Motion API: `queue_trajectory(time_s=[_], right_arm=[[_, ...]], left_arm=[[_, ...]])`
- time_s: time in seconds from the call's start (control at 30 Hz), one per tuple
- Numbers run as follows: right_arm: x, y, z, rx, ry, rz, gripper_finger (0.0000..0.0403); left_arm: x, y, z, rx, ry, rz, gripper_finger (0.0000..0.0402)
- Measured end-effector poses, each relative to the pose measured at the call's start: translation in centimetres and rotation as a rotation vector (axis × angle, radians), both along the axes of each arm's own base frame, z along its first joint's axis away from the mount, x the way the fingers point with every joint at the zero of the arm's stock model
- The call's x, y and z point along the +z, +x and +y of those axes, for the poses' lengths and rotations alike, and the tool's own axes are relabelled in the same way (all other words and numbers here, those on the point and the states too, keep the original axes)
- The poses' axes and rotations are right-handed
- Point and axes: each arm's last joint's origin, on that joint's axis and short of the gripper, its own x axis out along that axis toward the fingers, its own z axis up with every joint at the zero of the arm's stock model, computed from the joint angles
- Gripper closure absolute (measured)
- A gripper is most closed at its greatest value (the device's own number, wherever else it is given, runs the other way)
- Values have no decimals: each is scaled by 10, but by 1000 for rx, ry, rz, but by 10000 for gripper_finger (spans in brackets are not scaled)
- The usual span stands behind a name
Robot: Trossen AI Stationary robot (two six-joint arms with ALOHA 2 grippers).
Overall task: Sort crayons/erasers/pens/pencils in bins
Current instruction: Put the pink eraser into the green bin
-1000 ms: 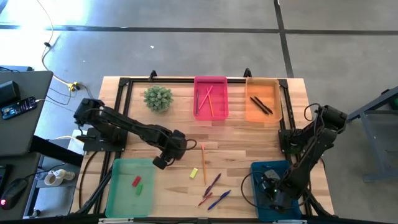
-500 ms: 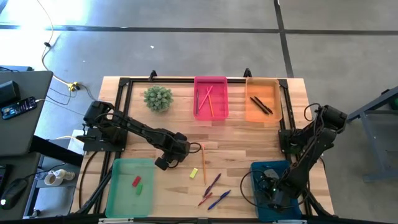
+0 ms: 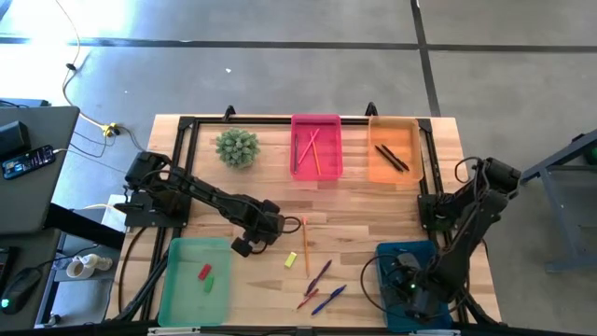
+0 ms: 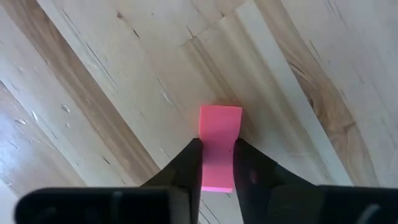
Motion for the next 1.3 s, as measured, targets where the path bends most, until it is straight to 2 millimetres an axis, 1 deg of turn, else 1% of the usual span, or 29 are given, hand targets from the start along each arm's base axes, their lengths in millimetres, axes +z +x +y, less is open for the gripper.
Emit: queue_trajectory(time_s=[0.13,0.3,0.4,0.53,0.73,0.97,1.13,1.3], right_arm=[[14,1,0,-4,-41,-11,261],[27,6,-1,15,-99,-91,261],[31,13,-4,39,-138,-150,261],[36,28,-12,88,-223,-247,261],[38,56,-32,138,-303,-295,261],[40,91,-62,225,-384,-341,261],[43,114,-85,262,-428,-384,261],[48,138,-109,283,-471,-463,261]], left_arm=[[0,0,0,35,-13,0,359],[6,-1,0,69,-43,-17,356],[13,-3,-1,104,-52,-42,355],[32,-9,-4,156,-73,-85,355],[63,-24,-12,297,-126,-137,355],[96,-53,-22,470,-185,-143,355],[112,-73,-28,594,-221,-134,355],[119,-95,-35,716,-184,-68,355]])
